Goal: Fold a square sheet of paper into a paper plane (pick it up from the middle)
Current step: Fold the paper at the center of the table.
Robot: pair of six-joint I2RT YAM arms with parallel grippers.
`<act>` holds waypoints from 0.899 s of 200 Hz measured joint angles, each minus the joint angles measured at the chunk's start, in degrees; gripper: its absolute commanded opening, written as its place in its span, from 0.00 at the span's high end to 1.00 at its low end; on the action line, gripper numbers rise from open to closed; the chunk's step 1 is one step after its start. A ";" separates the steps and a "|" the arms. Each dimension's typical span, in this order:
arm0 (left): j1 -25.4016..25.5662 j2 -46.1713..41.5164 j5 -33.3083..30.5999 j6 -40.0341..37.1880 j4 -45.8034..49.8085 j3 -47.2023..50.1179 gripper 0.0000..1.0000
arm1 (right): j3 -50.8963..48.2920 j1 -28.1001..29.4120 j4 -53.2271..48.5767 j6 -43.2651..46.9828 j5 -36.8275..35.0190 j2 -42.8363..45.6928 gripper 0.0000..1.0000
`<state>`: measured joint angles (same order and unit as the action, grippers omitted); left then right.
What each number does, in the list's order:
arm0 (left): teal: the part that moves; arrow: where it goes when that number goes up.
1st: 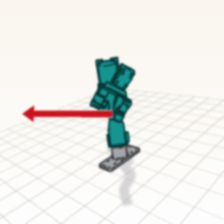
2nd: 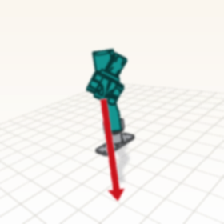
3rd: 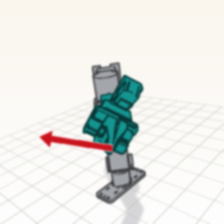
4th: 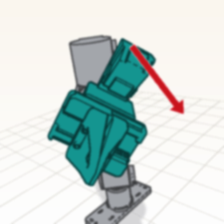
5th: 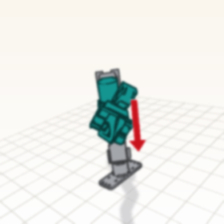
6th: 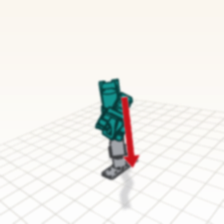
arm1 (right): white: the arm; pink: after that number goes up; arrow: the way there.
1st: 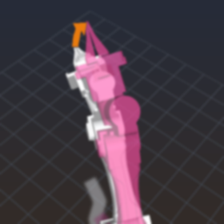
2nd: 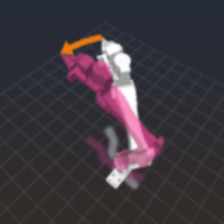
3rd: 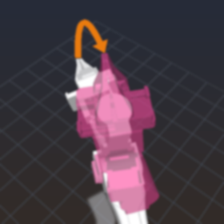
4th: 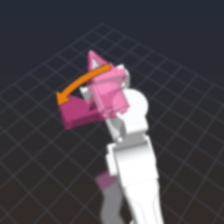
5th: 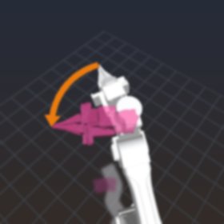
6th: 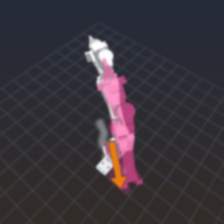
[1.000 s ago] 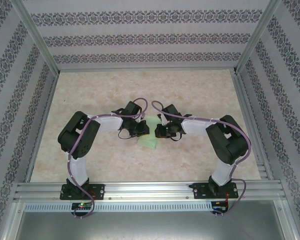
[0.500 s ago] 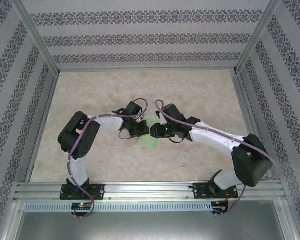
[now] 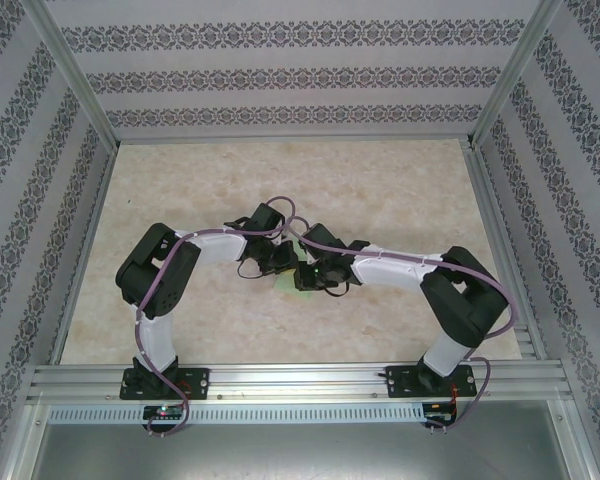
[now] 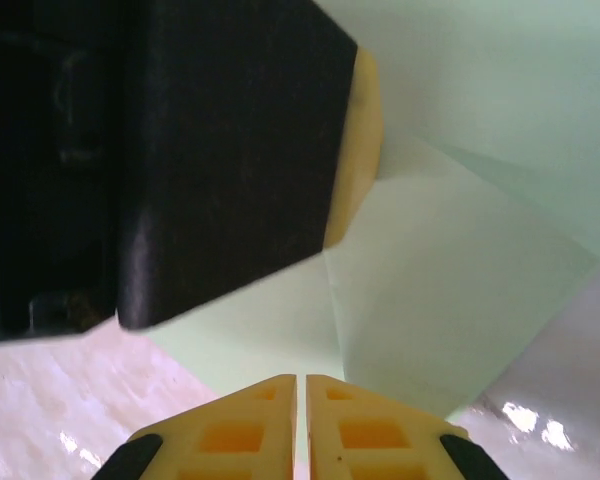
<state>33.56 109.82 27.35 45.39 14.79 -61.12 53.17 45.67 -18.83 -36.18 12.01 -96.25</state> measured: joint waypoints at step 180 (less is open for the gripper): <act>0.00 0.00 -0.02 1.62 -0.13 0.11 0.90 | 2.62 0.42 -1.44 1.57 -1.29 -4.55 0.89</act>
<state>33.56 109.82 27.33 47.00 14.66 -61.01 55.79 46.09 -20.27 -34.61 10.72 -100.79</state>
